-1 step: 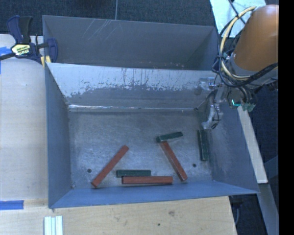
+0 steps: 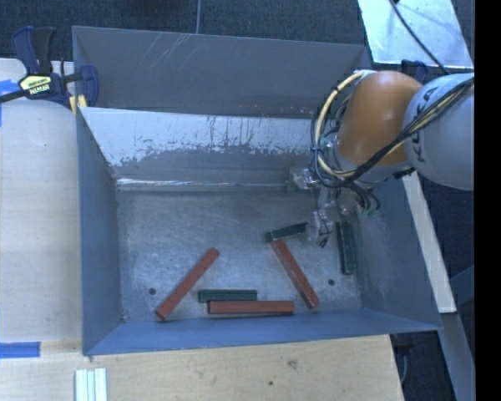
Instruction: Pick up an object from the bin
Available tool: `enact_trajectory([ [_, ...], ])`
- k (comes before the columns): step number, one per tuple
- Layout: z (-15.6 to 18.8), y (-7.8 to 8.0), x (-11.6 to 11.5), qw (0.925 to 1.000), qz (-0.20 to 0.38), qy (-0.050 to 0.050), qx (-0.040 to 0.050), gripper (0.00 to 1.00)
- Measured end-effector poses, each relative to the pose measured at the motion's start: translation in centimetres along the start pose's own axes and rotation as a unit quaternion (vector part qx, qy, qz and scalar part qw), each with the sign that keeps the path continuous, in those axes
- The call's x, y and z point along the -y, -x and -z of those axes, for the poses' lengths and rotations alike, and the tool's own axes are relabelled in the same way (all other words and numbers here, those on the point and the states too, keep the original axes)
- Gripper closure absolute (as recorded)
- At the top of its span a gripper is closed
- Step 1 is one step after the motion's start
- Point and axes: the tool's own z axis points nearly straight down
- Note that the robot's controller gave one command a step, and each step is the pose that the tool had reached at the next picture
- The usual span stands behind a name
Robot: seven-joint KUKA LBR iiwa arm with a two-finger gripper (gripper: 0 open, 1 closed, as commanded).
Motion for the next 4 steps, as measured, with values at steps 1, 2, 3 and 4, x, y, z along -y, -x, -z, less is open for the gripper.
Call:
enact_trajectory([
  [1, 0.4, -2.2, -1.1, 0.9998, 0.021, 0.0, 0.0027, 0.0],
  [2, 0.4, -2.1, -1.1, 0.9997, 0.023, -0.001, 0.0037, 1.0],
  [3, 12.9, -3.0, 0.8, 0.9996, -0.027, -0.002, 0.0083, 1.0],
  [4, 17.9, -2.8, 1.3, 1.0, -0.006, -0.002, 0.0071, 1.0],
])
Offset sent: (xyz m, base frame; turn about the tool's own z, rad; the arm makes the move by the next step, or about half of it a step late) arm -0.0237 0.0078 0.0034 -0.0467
